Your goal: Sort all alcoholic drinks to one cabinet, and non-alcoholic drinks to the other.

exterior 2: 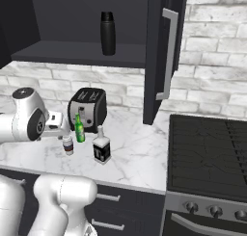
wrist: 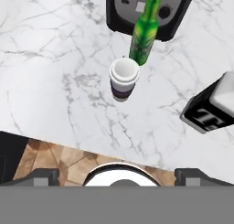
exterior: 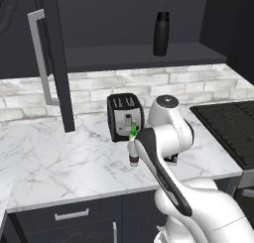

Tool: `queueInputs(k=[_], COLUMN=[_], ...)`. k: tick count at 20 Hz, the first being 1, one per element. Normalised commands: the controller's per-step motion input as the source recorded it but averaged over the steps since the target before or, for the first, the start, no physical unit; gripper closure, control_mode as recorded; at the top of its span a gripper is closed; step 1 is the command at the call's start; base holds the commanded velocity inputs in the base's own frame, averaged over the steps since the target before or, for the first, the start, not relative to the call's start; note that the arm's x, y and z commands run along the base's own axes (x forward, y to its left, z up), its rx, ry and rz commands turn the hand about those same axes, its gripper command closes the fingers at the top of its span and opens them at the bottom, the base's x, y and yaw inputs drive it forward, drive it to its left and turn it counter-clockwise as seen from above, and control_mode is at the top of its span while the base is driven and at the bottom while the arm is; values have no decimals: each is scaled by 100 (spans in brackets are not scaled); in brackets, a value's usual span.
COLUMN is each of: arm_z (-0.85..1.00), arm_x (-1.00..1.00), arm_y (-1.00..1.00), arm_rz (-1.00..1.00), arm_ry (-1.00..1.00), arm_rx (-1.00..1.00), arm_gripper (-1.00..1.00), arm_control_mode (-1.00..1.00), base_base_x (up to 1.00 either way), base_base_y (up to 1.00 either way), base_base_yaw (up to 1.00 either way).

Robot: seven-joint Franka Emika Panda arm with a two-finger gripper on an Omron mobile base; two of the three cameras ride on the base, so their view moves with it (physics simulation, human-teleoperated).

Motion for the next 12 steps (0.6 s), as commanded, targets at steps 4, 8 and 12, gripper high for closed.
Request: queueInputs(k=[4,8,12], arm_z=[-34,-32,-32], arm_x=[32,33,33], arm_y=[0,0,0], arm_rz=[3,3,3], arm_ry=[4,2,2], arm_rx=[0,0,0], arm_gripper=[-100,-100,-100], arm_control_mode=[-100,-100,-100], base_base_x=[0,0,0], base_base_y=[0,0,0], base_base_yaw=[0,0,0])
